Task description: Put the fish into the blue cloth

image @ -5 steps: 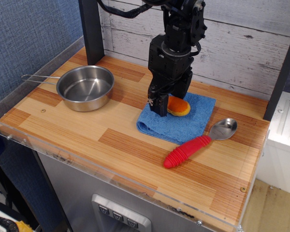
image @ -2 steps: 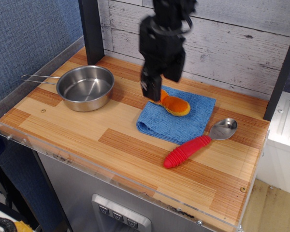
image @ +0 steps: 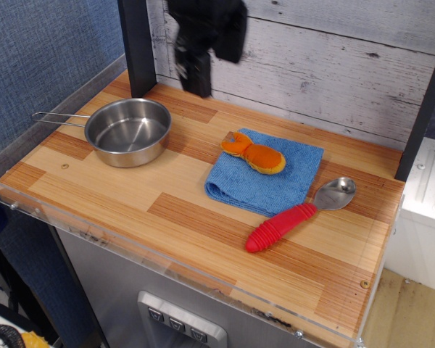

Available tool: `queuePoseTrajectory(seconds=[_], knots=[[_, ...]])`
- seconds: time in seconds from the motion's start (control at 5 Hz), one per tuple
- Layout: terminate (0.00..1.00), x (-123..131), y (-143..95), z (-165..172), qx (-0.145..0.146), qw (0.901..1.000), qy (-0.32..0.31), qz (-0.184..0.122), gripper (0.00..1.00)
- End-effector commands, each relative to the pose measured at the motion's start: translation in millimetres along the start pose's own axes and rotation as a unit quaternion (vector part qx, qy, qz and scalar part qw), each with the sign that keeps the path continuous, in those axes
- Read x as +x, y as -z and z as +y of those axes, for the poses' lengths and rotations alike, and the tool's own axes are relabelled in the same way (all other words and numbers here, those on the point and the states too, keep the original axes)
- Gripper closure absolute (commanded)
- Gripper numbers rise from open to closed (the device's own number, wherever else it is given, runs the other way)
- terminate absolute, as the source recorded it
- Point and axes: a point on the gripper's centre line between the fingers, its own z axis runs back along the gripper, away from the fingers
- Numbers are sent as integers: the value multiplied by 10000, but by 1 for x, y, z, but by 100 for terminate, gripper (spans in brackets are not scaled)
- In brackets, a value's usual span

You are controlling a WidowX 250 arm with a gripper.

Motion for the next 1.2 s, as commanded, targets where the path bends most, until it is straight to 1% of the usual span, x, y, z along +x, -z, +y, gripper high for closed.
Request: queuePoseTrajectory(seconds=[0.0,0.8,1.0], knots=[[0,15,-34,13,-399,9988,-186,-193,0],[0,15,-34,13,-399,9988,-186,-193,0],[100,15,-34,13,-399,9988,-186,-193,0]])
